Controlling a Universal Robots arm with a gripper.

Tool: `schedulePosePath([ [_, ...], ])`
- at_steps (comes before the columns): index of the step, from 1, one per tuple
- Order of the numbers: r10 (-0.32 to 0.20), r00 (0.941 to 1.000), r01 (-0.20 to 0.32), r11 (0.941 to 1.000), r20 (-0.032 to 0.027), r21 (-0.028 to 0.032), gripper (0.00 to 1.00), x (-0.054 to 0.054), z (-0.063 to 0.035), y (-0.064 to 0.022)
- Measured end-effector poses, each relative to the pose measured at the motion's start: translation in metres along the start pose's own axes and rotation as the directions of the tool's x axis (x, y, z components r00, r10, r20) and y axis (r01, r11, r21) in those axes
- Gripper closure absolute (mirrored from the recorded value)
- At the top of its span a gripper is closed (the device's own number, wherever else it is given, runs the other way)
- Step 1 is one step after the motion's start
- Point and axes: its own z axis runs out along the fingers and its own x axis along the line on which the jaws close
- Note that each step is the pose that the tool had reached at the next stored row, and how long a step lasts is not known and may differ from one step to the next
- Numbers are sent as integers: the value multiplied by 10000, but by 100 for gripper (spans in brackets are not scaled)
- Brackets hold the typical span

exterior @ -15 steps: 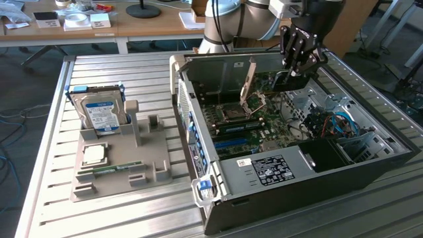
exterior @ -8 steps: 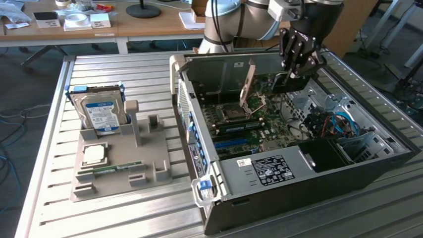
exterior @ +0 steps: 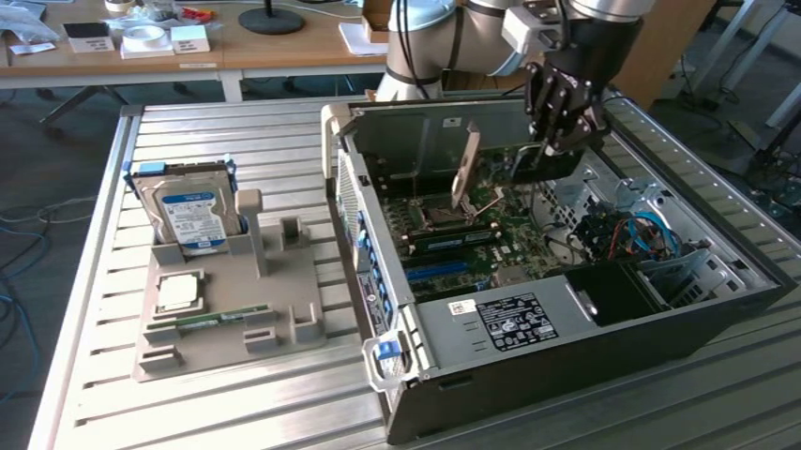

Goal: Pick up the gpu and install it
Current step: 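Insert the gpu into the slot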

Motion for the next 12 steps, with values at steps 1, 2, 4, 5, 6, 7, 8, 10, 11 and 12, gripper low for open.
schedulePosePath([
  [1, 0, 10000, 0, 10000, 0, 8, 73, 1, 19, 7],
  [2, 0, 10000, 0, 10000, 0, 16, 73, 1, 36, 14],
  [4, -1, 10000, 1, 10000, 0, 36, 73, 3, 72, 30],
  [5, -1, 10000, 1, 10000, -1, 46, 73, 4, 89, 39],
  [6, -1, 10000, 1, 10000, 1, 57, 73, 5, 107, 47],
  [7, -2, 10000, 2, 10000, 1, 67, 73, 5, 124, 54],
  [8, -3, 10000, 3, 10000, 0, 76, 73, 6, 138, 61],
  [10, -2, 10000, 2, 10000, -1, 84, 73, 6, 150, 69],
  [11, -3, 10000, 3, 10000, -2, 84, 73, 6, 150, 69],
  [12, -3, 10000, 3, 10000, -2, 84, 73, 6, 150, 69],
])
